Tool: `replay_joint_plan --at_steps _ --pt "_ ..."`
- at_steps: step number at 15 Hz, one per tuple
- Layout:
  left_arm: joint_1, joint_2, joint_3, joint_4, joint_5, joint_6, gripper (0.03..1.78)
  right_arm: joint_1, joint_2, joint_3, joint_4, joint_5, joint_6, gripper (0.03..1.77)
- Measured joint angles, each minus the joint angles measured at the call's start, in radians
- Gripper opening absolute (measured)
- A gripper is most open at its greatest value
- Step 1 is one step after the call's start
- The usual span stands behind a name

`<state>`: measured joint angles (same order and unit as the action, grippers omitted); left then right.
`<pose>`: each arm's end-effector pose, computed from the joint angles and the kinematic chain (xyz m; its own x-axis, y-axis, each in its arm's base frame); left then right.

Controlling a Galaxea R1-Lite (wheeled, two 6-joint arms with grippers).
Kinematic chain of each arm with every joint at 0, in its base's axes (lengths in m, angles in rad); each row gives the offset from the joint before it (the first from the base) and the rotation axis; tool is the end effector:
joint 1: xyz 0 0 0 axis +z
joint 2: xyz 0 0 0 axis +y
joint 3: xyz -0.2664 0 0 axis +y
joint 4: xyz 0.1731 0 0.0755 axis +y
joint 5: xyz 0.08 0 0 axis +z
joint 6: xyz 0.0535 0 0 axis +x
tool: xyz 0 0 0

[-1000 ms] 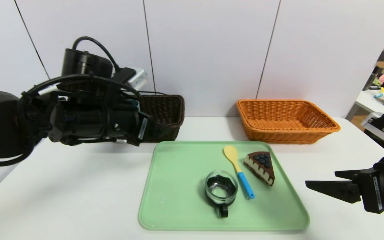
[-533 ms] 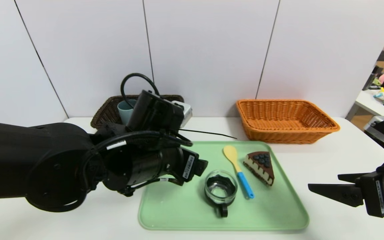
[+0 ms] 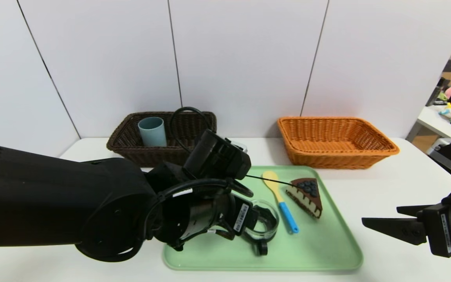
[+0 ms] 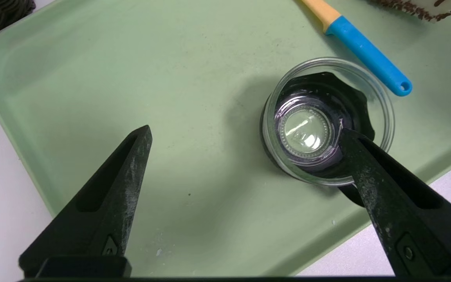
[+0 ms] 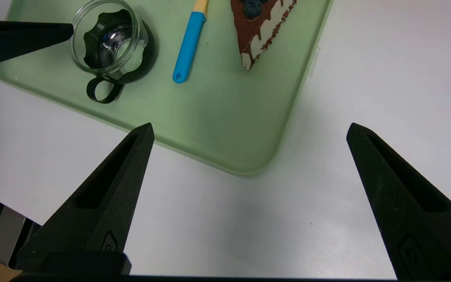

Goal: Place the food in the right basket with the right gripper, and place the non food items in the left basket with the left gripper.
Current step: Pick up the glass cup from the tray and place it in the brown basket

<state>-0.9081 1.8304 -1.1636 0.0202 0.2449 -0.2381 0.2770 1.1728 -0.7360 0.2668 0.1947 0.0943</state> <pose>0.2275 -0.2704 0.1261 0.6526 -0.4421 -0.6153 0.5391 0.8416 -0.0329 0.1766 0.0610 0.1550 0.6667 0.3907 -0.6347 -0.3498 0.9160 0.1964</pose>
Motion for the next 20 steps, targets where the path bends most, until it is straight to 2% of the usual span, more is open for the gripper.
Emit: replay_joint_plan --at_steps 17,20 --pt "-0.008 0.19 -0.36 0.466 0.005 -0.251 1.69 -0.006 -0.017 0.032 -0.003 0.002 0.021 1.7" --pt "-0.008 0.222 -0.394 0.488 0.005 -0.266 1.69 -0.006 -0.02 0.051 -0.043 -0.001 0.022 1.7"
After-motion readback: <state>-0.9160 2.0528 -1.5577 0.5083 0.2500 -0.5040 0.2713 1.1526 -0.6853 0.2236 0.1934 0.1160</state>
